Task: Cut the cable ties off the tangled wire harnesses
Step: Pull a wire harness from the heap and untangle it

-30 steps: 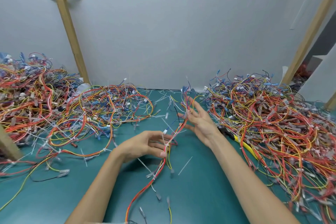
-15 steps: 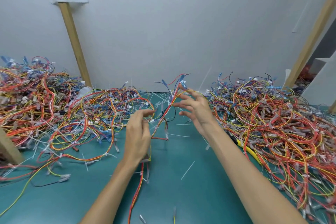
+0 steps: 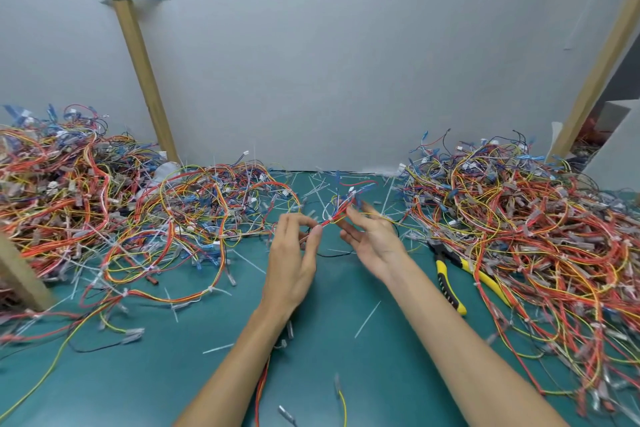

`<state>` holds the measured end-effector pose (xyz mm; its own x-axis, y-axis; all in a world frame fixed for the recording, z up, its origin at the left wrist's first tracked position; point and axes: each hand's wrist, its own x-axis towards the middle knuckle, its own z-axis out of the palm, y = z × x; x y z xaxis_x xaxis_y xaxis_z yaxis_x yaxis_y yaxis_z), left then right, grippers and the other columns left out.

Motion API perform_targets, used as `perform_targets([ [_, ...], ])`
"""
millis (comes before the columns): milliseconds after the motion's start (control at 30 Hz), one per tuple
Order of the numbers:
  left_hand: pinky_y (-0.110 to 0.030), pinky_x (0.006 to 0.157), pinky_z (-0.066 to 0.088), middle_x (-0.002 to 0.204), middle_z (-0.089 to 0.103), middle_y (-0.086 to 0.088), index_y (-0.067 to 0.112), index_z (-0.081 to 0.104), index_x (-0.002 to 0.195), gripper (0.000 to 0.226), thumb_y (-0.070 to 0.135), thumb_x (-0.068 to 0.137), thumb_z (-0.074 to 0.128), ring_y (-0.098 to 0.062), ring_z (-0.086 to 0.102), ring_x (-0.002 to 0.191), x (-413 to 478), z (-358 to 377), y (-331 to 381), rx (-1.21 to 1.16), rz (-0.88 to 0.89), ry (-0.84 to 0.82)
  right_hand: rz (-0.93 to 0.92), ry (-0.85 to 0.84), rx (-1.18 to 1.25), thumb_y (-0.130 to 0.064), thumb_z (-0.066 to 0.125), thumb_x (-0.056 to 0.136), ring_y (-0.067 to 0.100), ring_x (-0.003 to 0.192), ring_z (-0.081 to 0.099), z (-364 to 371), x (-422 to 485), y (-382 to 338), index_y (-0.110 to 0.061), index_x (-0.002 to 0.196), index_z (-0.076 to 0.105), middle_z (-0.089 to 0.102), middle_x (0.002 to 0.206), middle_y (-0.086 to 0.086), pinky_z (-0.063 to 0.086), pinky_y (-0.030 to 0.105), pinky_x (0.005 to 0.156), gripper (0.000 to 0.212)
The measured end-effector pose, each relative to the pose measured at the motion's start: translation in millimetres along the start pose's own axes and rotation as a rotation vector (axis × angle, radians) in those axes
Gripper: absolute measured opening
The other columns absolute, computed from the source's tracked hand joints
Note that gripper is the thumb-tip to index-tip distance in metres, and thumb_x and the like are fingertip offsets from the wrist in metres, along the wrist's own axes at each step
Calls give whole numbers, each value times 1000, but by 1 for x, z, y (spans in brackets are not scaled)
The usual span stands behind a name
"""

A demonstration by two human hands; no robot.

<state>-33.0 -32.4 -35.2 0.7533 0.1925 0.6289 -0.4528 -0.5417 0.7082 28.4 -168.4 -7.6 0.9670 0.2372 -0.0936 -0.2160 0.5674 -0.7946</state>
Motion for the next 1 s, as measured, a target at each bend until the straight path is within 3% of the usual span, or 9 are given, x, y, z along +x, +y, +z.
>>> perform_targets([
  [133, -13, 64, 47, 94, 55, 3, 18, 61, 89, 8, 18, 97, 59, -9, 64, 60, 1, 1, -4, -68, -68, -21, 36, -14, 80, 3, 54, 93, 13, 62, 70, -6, -2, 6, -19, 98, 56, 73, 73, -1, 50, 20, 50, 23],
  [267, -35, 55, 57, 96, 66, 5, 12, 73, 93, 13, 19, 95, 62, -16, 70, 67, 2, 2, -6, -158, -233, -117, 60, -26, 104, 8, 48, 94, 14, 62, 68, -14, -3, 5, -13, 103, 58, 71, 77, 1, 45, 17, 45, 25],
  [367, -28, 44, 53, 102, 68, 3, 15, 76, 94, 13, 19, 94, 63, -10, 68, 63, 3, 3, -9, -246, -301, -190, 50, -49, 96, 7, 46, 96, 9, 57, 65, -15, -1, 11, -11, 105, 61, 74, 81, 0, 40, 14, 42, 25],
  [533, -46, 65, 55, 110, 66, -1, 19, 77, 89, 12, 12, 91, 67, -5, 65, 65, 6, 2, -10, -315, -330, -296, -12, -60, -32, 4, 46, 98, 7, 60, 64, -15, 1, 20, -9, 118, 56, 68, 86, 4, 40, 13, 44, 26],
  [600, -39, 65, 56, 114, 64, -2, 19, 78, 89, 11, 13, 89, 69, -3, 63, 75, 8, 1, -11, -318, -322, -328, -38, -62, -95, 1, 48, 98, 6, 59, 64, -17, 1, 22, -8, 116, 57, 67, 84, 6, 41, 13, 46, 22],
  [700, -16, 54, 48, 110, 60, 5, 30, 77, 83, 18, 12, 86, 73, -6, 59, 73, 8, 0, -10, -300, -264, -320, -51, -27, -169, -3, 52, 98, 5, 55, 60, -16, 3, 26, -9, 111, 58, 71, 78, 2, 43, 14, 51, 16],
  [800, -19, 56, 52, 106, 59, 2, 28, 74, 77, 20, 10, 85, 73, -9, 65, 75, 8, 3, -8, -283, -254, -282, -81, 5, -247, -7, 55, 98, 5, 54, 60, -14, 5, 29, -9, 111, 58, 72, 73, -3, 43, 15, 49, 14],
  [867, -15, 56, 51, 100, 60, -3, 26, 70, 71, 25, 6, 86, 71, 0, 66, 71, 7, 5, -6, -268, -223, -242, -112, 10, -330, -11, 53, 99, 5, 52, 59, -12, 3, 32, -6, 103, 61, 70, 73, 0, 43, 15, 46, 10],
  [1000, -16, 49, 51, 99, 60, -1, 20, 72, 71, 20, 6, 85, 72, -2, 62, 49, 8, 2, -10, -290, -243, -169, -64, -4, -466, -18, 45, 104, 6, 52, 59, -9, -5, 29, -4, 94, 61, 61, 74, 8, 47, 17, 47, 23],
])
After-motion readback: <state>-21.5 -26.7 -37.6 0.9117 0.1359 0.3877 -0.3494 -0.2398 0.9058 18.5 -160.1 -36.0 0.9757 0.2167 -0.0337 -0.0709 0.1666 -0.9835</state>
